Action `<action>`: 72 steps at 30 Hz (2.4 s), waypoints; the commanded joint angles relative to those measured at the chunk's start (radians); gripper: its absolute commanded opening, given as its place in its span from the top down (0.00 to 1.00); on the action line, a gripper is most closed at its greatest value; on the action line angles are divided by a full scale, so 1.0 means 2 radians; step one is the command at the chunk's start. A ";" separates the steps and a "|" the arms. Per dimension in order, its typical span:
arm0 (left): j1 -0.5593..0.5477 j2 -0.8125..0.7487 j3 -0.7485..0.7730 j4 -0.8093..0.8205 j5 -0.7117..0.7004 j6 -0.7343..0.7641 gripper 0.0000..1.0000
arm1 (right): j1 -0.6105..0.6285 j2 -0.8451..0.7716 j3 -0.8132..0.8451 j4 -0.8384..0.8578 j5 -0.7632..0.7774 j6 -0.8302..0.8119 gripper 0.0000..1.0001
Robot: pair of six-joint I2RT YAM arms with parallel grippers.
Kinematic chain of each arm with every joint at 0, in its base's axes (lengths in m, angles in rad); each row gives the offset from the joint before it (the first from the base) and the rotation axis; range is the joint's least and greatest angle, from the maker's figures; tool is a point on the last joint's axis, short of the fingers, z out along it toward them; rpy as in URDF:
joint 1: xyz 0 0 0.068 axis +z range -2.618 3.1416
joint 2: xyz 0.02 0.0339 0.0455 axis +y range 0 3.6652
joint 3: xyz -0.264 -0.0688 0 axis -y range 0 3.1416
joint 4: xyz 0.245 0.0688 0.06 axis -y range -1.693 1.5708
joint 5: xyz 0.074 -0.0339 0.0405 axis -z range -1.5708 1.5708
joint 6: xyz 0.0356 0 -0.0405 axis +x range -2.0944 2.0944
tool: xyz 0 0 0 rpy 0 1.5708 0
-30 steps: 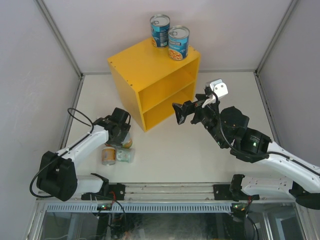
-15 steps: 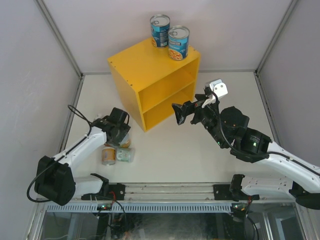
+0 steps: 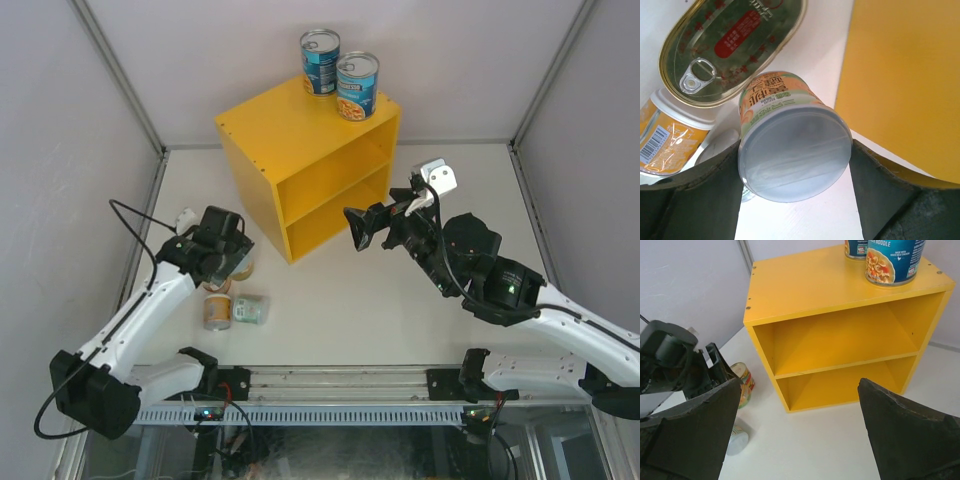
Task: Place and organize the canned foods onto the counter
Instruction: Pick up the canned food from the center of the board, then place the canned food on the counter.
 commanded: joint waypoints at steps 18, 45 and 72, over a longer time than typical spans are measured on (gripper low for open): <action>-0.014 0.011 0.330 -0.077 -0.037 0.175 1.00 | 0.005 0.001 0.020 0.013 -0.002 0.002 0.00; -0.034 0.195 0.712 -0.130 0.056 0.261 1.00 | -0.012 0.067 0.073 0.046 -0.013 -0.028 0.00; -0.028 0.286 0.772 -0.091 0.172 0.278 0.97 | -0.064 0.212 0.204 0.041 -0.076 -0.019 0.00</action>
